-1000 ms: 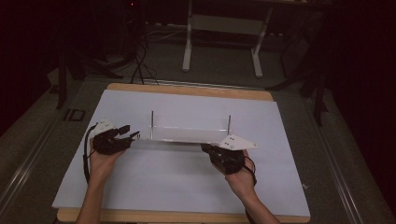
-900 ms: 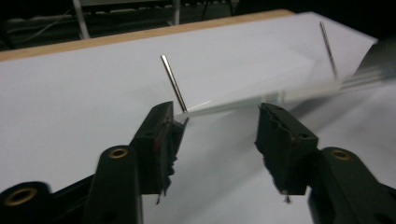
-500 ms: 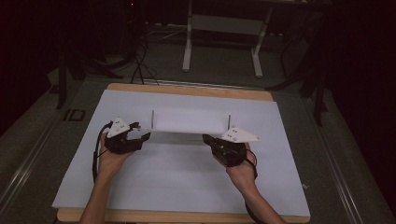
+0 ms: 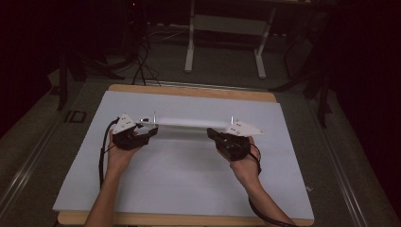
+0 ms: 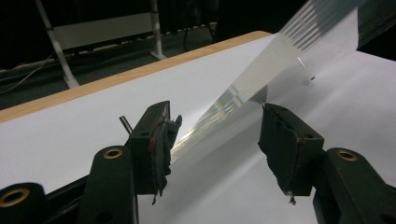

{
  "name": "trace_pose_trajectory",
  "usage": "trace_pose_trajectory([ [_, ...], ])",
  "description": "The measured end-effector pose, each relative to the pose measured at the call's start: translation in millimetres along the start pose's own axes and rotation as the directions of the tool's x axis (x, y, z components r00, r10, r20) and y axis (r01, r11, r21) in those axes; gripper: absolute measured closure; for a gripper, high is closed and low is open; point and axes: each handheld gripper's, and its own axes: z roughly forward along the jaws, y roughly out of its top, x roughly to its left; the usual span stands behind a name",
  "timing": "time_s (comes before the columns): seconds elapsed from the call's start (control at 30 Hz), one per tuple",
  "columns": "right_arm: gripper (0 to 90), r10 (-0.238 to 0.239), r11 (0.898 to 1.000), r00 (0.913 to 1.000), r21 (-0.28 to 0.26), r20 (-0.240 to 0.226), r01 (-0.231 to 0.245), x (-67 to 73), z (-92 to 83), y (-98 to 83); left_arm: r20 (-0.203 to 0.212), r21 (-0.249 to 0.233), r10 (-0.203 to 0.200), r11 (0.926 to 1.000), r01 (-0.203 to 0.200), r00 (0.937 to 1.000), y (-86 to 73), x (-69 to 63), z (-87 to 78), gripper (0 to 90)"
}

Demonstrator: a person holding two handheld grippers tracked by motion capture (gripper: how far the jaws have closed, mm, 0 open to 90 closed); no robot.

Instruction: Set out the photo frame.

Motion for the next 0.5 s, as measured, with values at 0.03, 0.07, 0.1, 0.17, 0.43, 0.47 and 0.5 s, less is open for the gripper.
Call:
trace_pose_trajectory([
  [0.03,90.0,0.000,1.000,1.0000,0.000,0.000,0.000,0.0,0.0,0.0,-0.007,0.007,0.000,1.0000,0.000,1.0000,0.4,0.1,0.0,44.4],
  [0.07,90.0,-0.001,1.000,1.0000,0.000,0.002,0.001,-0.8,-0.6,-0.5,-0.023,0.018,0.004,0.9998,-0.003,0.9997,0.5,0.4,0.0,45.4],
  [0.1,90.0,-0.002,1.000,1.0000,0.001,0.003,0.002,-2.2,-1.3,-1.4,-0.050,0.036,0.019,0.9992,-0.018,0.9986,0.5,0.3,0.4,47.9],
  [0.17,90.0,-0.003,1.000,1.0000,0.007,0.006,0.003,-5.8,-2.6,-4.5,-0.050,0.034,0.002,0.9994,0.000,0.9987,0.4,2.2,1.0,50.1],
  [0.43,86.1,-0.001,0.999,0.9984,0.032,0.057,-0.001,-28.6,-8.3,-17.5,-0.056,0.032,-0.016,0.9993,0.018,0.9983,5.1,5.7,4.5,50.1],
  [0.47,84.6,-0.005,0.999,0.9969,0.036,0.078,0.002,-36.1,-10.5,-20.3,-0.057,0.032,-0.022,0.9992,0.024,0.9981,5.8,6.2,5.0,50.1],
  [0.5,84.6,-0.005,0.999,0.9969,0.036,0.078,0.002,-36.1,-10.5,-20.3,-0.057,0.030,-0.028,0.9991,0.030,0.9980,6.4,6.7,5.6,50.1],
])
